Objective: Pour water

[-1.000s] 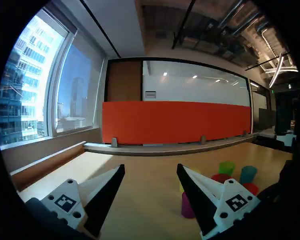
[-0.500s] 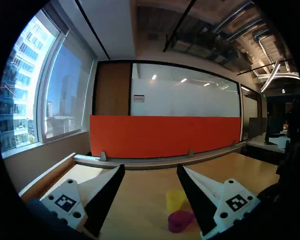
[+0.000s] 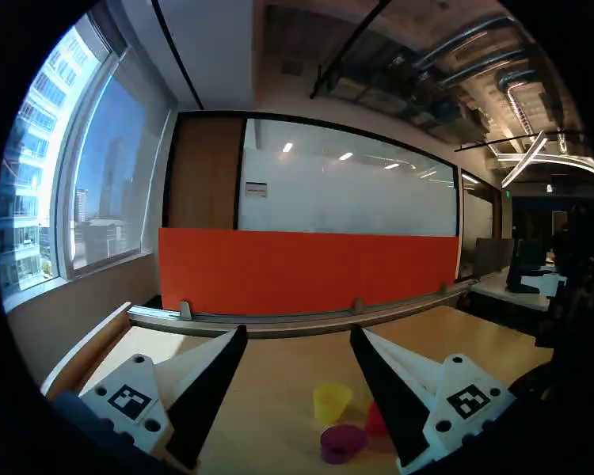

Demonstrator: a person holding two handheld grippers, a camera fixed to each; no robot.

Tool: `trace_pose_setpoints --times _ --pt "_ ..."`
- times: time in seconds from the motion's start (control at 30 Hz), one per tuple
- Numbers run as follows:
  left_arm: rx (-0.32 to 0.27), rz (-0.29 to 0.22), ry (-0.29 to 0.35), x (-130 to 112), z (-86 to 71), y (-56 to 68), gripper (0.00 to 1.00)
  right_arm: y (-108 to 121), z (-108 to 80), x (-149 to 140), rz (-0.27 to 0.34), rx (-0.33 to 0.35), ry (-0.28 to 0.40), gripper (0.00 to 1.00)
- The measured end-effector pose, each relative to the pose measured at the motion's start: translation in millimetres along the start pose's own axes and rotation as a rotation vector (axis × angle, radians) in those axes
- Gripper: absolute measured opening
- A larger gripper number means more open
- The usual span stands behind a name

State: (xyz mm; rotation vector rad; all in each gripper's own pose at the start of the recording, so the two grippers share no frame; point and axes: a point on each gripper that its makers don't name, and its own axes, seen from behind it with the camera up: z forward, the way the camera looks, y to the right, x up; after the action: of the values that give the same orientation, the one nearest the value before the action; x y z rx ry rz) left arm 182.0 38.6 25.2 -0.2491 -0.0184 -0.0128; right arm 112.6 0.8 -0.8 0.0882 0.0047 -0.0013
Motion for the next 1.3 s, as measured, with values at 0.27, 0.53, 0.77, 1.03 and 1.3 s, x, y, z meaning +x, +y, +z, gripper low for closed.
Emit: trace_pose_setpoints --times 0.27,0.53,0.77,1.03,1.3 --pt "-0.12 0.055 -0.033 0.6 5.1 23.3 0.97 -29.3 2.4 7.2 -0.028 0.142 -0.008 1.0" --pt "-0.255 0.088 -0.049 6.9 6.6 52.3 0.97 -64.6 2.0 13.7 -0.065 0.281 -0.027 1.0" --pt "-0.353 0.11 -0.084 2.7 8.1 73.2 0.97 -79.3 5.0 9.4 -0.067 0.35 -0.054 1.0" --pt "-0.433 0.086 -0.137 -4.3 17.6 88.6 0.96 -88.3 6.1 6.3 -0.091 0.375 -0.067 1.0" --pt "-0.49 0.105 -0.193 -20.4 26.4 98.6 0.96 -89.5 6.9 -4.3 -0.095 0.38 -0.101 1.0"
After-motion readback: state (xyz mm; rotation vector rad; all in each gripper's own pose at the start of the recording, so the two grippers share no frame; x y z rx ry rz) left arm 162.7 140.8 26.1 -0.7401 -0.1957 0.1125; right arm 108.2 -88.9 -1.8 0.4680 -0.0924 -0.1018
